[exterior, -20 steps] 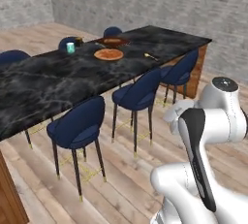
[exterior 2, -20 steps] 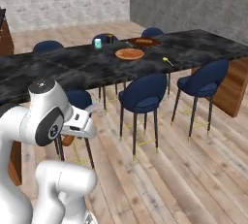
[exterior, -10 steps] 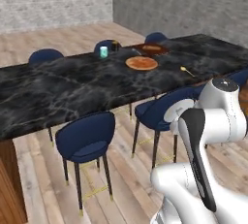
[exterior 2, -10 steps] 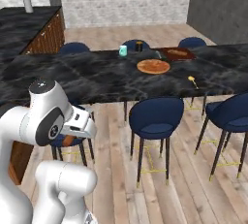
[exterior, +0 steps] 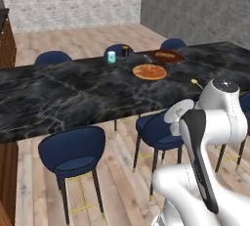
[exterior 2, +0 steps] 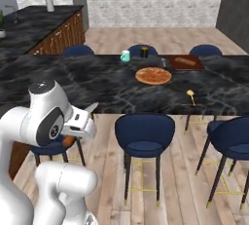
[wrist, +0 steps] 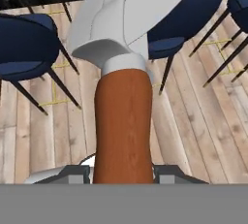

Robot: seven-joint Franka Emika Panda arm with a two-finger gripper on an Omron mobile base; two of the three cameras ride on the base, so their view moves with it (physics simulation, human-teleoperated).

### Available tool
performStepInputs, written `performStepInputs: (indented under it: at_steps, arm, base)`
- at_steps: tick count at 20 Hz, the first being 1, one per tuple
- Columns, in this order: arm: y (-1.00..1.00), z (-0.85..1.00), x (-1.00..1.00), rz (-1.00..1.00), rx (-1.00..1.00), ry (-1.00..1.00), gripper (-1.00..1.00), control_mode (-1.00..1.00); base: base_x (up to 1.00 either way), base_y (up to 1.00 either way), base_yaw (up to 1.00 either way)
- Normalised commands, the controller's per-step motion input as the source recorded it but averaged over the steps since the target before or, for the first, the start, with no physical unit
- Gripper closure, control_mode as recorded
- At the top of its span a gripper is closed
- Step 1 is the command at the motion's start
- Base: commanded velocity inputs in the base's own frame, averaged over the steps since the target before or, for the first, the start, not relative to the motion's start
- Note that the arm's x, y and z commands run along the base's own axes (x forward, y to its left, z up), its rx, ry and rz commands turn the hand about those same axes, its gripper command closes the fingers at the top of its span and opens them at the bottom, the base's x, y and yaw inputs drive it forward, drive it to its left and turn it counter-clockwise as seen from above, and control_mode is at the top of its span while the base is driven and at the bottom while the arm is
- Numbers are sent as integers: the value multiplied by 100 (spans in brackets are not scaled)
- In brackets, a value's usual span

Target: Take the pizza cutter from the drawer on the right and place it on the dining counter for cutting.

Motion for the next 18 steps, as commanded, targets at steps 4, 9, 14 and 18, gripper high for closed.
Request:
performStepInputs:
  at_steps: [4,9,14,18]
  arm:
    - [0,0,0,0,0,0,100,100]
    - [0,0,0,0,0,0,100,100]
    - [0,0,0,0,0,0,100,100]
    - [0,0,0,0,0,0,100,100]
  base:
    - [60,-65,6]
    - [76,-57,11]
    - [86,-44,17]
    - [63,-38,12]
